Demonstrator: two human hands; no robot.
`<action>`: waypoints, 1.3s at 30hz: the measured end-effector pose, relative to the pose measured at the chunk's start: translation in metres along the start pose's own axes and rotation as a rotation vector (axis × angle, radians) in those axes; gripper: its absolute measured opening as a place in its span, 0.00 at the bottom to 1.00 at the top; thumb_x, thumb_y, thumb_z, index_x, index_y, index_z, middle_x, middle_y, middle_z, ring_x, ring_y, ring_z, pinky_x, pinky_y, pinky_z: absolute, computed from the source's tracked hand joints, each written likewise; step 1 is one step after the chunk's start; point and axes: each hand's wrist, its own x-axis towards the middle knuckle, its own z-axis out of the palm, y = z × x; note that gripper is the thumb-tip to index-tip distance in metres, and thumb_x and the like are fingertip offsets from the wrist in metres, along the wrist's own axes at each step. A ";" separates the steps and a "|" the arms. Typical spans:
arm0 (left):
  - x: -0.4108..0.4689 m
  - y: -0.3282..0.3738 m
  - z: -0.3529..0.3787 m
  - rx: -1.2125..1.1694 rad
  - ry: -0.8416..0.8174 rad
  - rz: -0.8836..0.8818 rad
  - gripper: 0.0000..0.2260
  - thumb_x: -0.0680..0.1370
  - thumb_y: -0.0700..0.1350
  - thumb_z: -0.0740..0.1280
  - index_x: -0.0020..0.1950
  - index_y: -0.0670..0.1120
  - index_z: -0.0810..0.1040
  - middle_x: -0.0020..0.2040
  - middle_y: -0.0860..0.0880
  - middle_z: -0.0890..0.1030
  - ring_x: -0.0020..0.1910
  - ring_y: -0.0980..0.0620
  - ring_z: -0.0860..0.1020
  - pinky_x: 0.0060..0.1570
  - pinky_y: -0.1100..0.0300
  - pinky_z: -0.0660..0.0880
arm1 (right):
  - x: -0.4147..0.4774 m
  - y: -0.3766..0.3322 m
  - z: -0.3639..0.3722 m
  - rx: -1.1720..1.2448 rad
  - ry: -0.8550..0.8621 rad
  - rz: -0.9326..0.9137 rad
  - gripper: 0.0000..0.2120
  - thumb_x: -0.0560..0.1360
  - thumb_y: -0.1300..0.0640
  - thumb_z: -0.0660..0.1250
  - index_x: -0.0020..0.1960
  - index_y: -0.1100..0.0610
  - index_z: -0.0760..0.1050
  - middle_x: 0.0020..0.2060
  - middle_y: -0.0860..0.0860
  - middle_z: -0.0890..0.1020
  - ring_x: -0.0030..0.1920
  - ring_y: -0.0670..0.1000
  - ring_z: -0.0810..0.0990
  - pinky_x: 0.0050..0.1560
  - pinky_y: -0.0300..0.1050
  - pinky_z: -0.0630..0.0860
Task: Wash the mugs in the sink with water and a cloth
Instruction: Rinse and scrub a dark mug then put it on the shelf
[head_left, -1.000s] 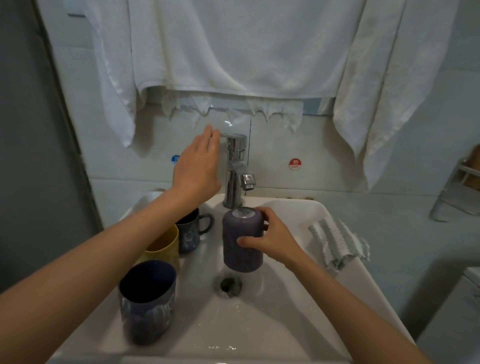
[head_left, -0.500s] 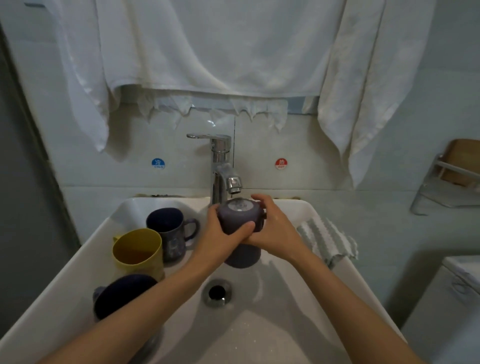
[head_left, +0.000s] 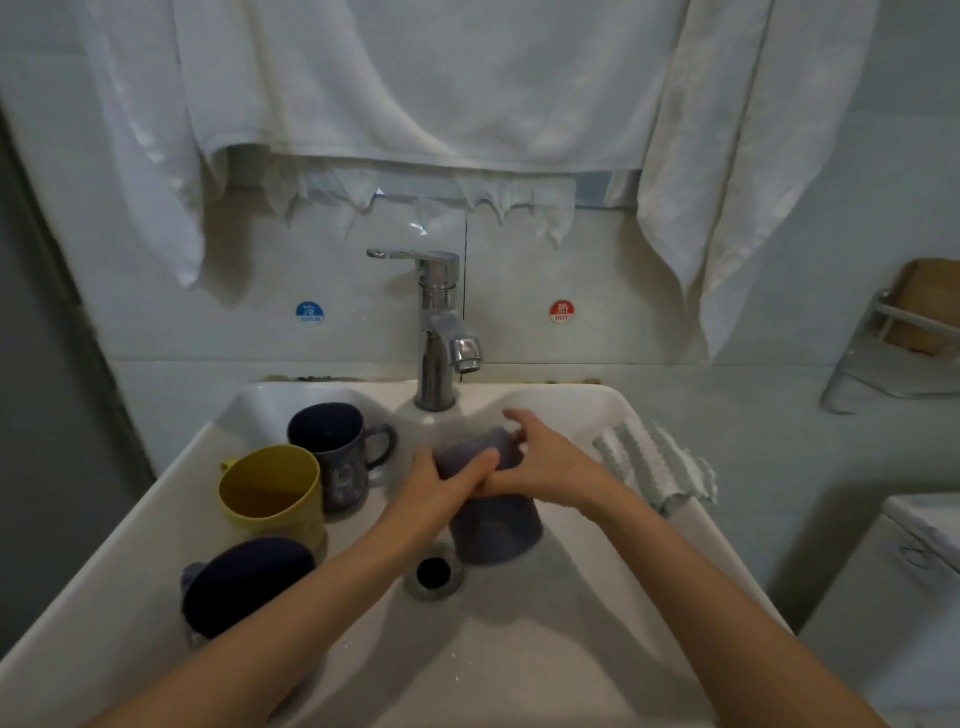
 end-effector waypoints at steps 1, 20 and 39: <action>-0.002 0.003 0.000 -0.013 0.058 0.070 0.30 0.72 0.56 0.69 0.69 0.44 0.63 0.66 0.46 0.71 0.58 0.50 0.72 0.53 0.57 0.72 | 0.001 -0.004 0.000 0.059 0.059 -0.042 0.47 0.65 0.51 0.77 0.75 0.51 0.52 0.69 0.53 0.68 0.66 0.54 0.70 0.62 0.47 0.72; 0.002 -0.001 -0.011 0.209 0.042 0.149 0.30 0.68 0.55 0.74 0.64 0.47 0.67 0.65 0.46 0.73 0.62 0.49 0.72 0.54 0.58 0.71 | -0.004 0.001 -0.010 -0.011 -0.215 -0.032 0.44 0.68 0.53 0.75 0.76 0.51 0.52 0.68 0.50 0.68 0.64 0.51 0.72 0.60 0.43 0.73; -0.003 -0.002 -0.016 0.115 0.033 0.400 0.30 0.66 0.48 0.77 0.60 0.57 0.63 0.58 0.57 0.70 0.57 0.58 0.69 0.54 0.61 0.69 | 0.003 0.068 -0.069 -0.196 0.609 0.026 0.20 0.74 0.69 0.60 0.61 0.54 0.78 0.60 0.54 0.79 0.61 0.56 0.76 0.58 0.39 0.69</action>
